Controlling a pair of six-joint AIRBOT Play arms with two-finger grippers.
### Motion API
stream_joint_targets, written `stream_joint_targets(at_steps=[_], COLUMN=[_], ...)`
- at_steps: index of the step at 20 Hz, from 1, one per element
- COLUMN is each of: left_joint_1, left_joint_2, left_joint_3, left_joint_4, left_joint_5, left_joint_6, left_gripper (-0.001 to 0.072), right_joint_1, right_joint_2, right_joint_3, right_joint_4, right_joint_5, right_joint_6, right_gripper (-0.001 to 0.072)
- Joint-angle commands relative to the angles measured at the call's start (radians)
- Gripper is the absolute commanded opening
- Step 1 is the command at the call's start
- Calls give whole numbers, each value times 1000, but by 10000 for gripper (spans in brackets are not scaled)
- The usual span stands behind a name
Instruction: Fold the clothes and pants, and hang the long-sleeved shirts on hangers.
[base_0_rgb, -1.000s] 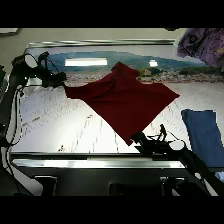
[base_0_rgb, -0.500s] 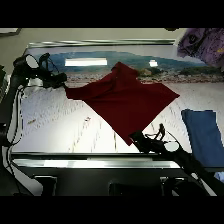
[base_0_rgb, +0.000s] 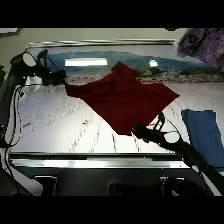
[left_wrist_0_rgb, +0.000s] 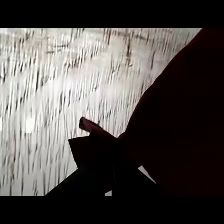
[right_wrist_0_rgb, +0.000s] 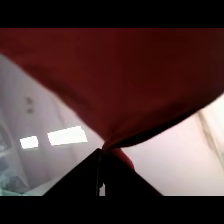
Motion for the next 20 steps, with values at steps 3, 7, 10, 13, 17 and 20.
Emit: stream_joint_targets(at_steps=[3, 7, 10, 13, 17, 20], left_joint_1=[9, 24, 31, 31, 31, 31], left_joint_2=[201, 450, 676, 905, 1123, 1147], left_joint_3=[25, 25, 25, 22, 22, 21], left_joint_4=[-44, -44, -32, 23, 55, 101], left_joint_5=[240, 391, 431, 431, 417, 352], left_joint_6=[1, 1, 1, 1, 0, -12], left_gripper=[16, 16, 15, 15, 15, 14], right_joint_1=[-182, -334, -377, -377, -377, -377], right_joint_2=[0, 0, 11, 70, 222, 227], right_joint_3=[445, 915, 1290, 1564, 1625, 1623], right_joint_4=[-346, -367, -375, -423, -505, -562], right_joint_5=[225, 382, 541, 637, 634, 636], right_joint_6=[165, 118, 99, 105, 154, 214], right_gripper=[24, 24, 24, 24, 25, 25])
